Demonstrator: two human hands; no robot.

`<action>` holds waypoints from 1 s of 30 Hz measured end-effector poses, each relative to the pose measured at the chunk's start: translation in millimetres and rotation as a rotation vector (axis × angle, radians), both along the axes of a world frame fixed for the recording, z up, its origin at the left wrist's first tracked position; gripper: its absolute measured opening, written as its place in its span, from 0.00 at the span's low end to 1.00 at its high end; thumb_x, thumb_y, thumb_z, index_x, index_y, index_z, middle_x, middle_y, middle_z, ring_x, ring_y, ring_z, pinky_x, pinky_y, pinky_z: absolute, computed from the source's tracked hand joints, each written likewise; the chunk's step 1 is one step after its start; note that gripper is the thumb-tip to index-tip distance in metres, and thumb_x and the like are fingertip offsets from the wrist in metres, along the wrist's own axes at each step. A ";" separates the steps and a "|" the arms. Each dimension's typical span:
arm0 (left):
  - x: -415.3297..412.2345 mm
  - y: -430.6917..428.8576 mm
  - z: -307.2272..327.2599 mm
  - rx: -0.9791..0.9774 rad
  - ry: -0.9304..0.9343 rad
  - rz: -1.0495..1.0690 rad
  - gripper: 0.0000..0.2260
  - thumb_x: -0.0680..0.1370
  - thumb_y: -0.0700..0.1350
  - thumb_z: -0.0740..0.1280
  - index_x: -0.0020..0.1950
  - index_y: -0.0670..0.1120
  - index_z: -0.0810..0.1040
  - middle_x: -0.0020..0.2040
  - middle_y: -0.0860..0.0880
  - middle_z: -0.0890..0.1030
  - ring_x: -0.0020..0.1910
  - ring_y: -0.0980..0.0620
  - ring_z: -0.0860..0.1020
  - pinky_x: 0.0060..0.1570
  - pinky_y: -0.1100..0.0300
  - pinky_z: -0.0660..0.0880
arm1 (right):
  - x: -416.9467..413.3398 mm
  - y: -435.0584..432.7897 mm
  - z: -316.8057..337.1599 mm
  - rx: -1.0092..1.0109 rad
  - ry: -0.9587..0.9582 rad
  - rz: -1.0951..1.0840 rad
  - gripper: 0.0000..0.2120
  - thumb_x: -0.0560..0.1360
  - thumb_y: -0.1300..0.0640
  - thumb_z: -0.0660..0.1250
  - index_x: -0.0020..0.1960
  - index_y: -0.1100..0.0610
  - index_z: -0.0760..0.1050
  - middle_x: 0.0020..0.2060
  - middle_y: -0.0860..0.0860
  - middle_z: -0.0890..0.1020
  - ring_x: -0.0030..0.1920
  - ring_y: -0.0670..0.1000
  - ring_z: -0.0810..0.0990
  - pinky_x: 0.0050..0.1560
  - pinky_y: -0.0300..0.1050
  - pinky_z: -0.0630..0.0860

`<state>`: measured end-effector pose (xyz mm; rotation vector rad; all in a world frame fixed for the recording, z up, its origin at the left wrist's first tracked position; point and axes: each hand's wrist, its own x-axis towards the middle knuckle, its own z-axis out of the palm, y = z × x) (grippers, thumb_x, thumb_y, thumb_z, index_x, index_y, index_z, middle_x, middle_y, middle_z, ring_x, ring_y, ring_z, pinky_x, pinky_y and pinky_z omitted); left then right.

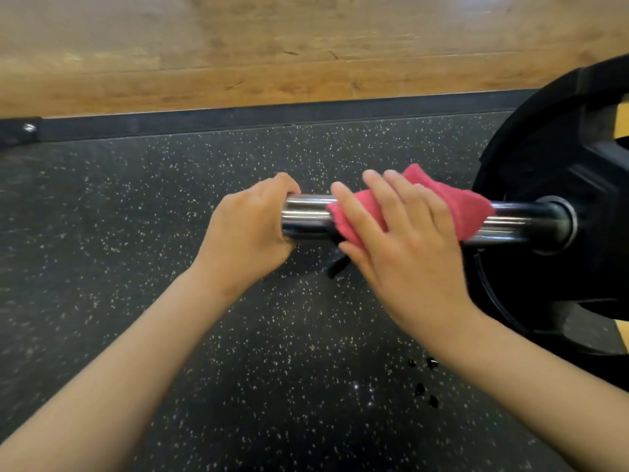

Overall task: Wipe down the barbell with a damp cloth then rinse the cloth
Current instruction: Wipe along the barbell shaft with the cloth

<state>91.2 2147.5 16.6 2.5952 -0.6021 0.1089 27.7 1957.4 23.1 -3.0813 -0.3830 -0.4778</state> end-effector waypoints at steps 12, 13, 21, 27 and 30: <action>36.1 -2.4 35.6 0.122 0.605 -0.124 0.12 0.65 0.43 0.75 0.44 0.51 0.76 0.37 0.53 0.82 0.32 0.58 0.78 0.32 0.65 0.72 | 6.2 -2.1 -10.1 -0.075 -0.114 0.129 0.29 0.79 0.60 0.64 0.77 0.53 0.60 0.73 0.55 0.67 0.73 0.56 0.65 0.73 0.53 0.59; 22.9 -1.0 26.2 0.006 0.454 -0.075 0.14 0.66 0.42 0.74 0.48 0.51 0.76 0.40 0.54 0.80 0.36 0.57 0.78 0.35 0.61 0.74 | 0.9 -14.1 -10.1 -0.062 -0.110 0.084 0.28 0.79 0.59 0.65 0.76 0.52 0.61 0.73 0.55 0.67 0.74 0.56 0.64 0.74 0.53 0.59; 10.5 -2.1 8.7 0.034 0.055 -0.067 0.14 0.66 0.41 0.74 0.49 0.44 0.75 0.38 0.52 0.80 0.33 0.50 0.76 0.34 0.60 0.68 | -14.3 -29.9 -11.6 0.055 -0.070 0.014 0.30 0.76 0.66 0.67 0.75 0.52 0.63 0.74 0.55 0.65 0.75 0.57 0.61 0.74 0.53 0.54; 54.5 -8.7 48.7 0.258 0.838 -0.243 0.07 0.66 0.42 0.73 0.30 0.49 0.78 0.24 0.50 0.77 0.25 0.52 0.74 0.28 0.63 0.70 | 19.3 28.5 -13.2 0.010 -0.174 0.247 0.24 0.81 0.68 0.48 0.73 0.55 0.68 0.70 0.55 0.71 0.71 0.56 0.69 0.70 0.52 0.66; 63.4 -10.4 55.4 0.225 0.999 -0.262 0.07 0.66 0.40 0.74 0.31 0.49 0.79 0.27 0.49 0.78 0.25 0.52 0.74 0.28 0.62 0.72 | 23.5 23.2 -11.0 -0.031 -0.135 0.260 0.26 0.79 0.69 0.46 0.74 0.55 0.66 0.71 0.55 0.70 0.71 0.56 0.68 0.70 0.51 0.65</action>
